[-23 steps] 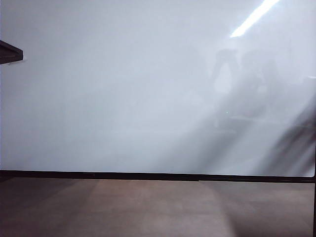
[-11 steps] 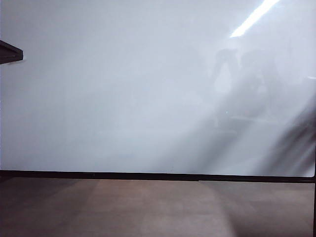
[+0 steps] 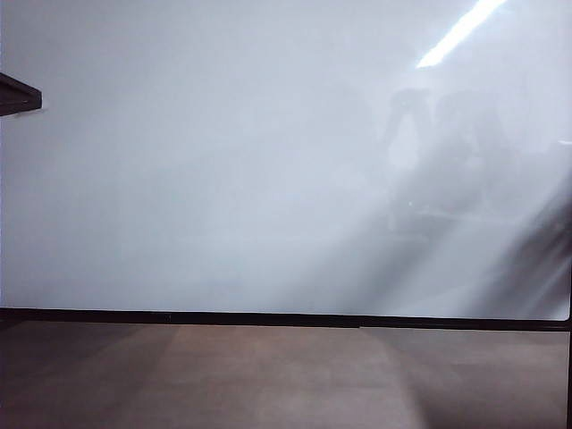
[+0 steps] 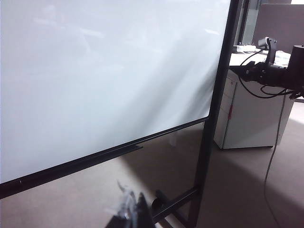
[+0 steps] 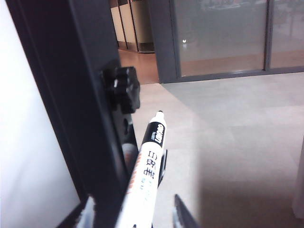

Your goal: Reach to the right to find the marker pen, pick it up, and write the number 17 on the whiteboard.

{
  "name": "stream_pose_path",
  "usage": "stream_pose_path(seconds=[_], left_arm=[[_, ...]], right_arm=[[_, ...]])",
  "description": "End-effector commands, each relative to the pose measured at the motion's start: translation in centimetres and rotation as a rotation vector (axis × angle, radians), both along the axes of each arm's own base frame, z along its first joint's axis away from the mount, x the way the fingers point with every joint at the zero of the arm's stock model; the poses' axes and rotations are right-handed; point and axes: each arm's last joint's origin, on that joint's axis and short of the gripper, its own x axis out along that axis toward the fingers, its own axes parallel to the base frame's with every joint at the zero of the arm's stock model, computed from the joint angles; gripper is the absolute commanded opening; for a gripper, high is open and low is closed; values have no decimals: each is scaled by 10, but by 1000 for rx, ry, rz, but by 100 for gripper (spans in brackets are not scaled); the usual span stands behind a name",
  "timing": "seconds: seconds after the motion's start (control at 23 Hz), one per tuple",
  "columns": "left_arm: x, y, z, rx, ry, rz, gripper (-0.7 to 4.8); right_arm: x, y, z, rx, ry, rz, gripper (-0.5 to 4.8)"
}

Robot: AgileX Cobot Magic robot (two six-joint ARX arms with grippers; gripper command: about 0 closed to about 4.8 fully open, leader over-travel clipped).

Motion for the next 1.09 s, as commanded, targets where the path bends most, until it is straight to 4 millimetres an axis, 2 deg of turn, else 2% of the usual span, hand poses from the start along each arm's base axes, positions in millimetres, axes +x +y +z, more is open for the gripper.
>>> stream_pose_path(seconds=[0.04,0.13,0.17,0.3,0.35,0.52,0.61,0.7,0.74,0.78,0.87,0.91,0.96,1.0,1.09], left_arm=[[0,0,1,-7,-6,-4,-5],[0,0,1,-7,-6,-4,-5],[0,0,1,-7,-6,-4,-5],[0,0,1,-7,-5,-4,-5],[0,0,1,-7,-6,-4,-5],[0,0,1,-7,-6,-4,-5],[0,0,1,-7,-6,-4,-5],[0,0,1,-7,-6,-4,-5],[0,0,1,-7,-5,-2,-5],[0,0,1,-7,-6,0,-5],[1,2,1,-7,-6,22,-5],[2,3,1,-7,-6,39,-5],[4,6,1,-7,-6,72,-5],[4,6,1,-7,-6,77,-5],[4,6,1,-7,-6,75,-5]], right_arm=[[1,0,3,-8,-13,-1,183],[1,0,3,-8,-13,-2,134],[1,0,3,-7,-13,-11,133],[1,0,3,-7,-15,-20,13],[1,-1,3,-7,-15,-20,-7],[1,-2,6,-10,-33,-29,-7],[-4,-10,19,30,-119,-103,-7],[-16,-26,45,76,-210,-160,-7],[-30,-39,77,98,-255,-282,-7],[-41,-44,102,105,-262,-348,-7],[-62,-43,146,101,-284,-389,-7],[-74,-35,172,101,-301,-405,-7],[-98,-20,212,96,-342,-456,-7],[-115,-6,237,86,-382,-461,-7],[-151,18,275,67,-452,-469,-7]])
